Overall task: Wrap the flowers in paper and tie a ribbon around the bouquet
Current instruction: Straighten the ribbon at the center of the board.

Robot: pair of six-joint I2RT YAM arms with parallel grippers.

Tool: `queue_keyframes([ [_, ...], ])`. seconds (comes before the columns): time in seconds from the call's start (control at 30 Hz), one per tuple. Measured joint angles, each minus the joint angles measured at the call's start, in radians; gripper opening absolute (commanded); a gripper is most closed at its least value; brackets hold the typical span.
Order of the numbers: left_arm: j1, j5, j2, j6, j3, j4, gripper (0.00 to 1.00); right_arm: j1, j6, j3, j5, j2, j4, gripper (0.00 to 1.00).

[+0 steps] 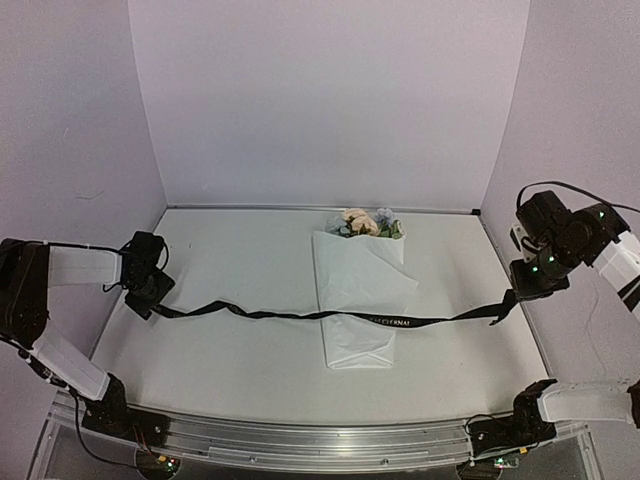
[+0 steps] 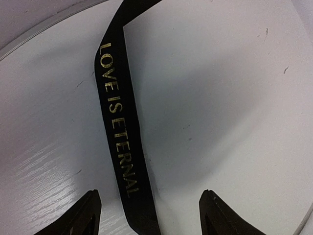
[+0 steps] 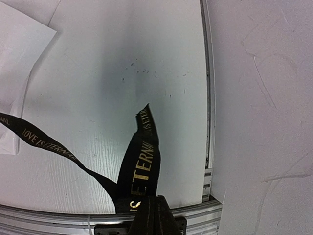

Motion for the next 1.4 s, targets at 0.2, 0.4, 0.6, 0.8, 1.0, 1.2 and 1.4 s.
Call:
queue_keyframes([
  [0.2,0.013,0.007,0.13,0.02,0.069,0.008,0.69,-0.052,0.025,-0.016,-0.035,-0.013,-0.013,0.0],
  [0.4,0.014,-0.001,0.223,0.028,0.144,-0.011,0.63,-0.097,0.037,-0.019,-0.068,-0.016,-0.014,0.0],
  [0.6,0.014,-0.02,0.304,0.038,0.233,-0.046,0.28,-0.142,0.047,-0.036,-0.104,-0.022,-0.016,0.0],
  [0.8,0.014,-0.04,0.342,0.035,0.274,-0.093,0.0,-0.189,0.062,-0.054,-0.144,-0.029,-0.017,0.0],
  [1.0,0.014,-0.048,0.289,0.008,0.217,-0.104,0.0,-0.23,0.066,-0.085,-0.151,-0.02,-0.016,0.0],
  [1.2,0.012,-0.063,0.069,-0.053,0.008,-0.178,0.0,-0.281,0.066,-0.124,-0.116,0.008,-0.016,0.0],
  [1.4,-0.054,-0.074,-0.133,-0.133,-0.145,-0.221,0.0,-0.388,0.072,-0.132,-0.084,0.069,-0.017,0.0],
])
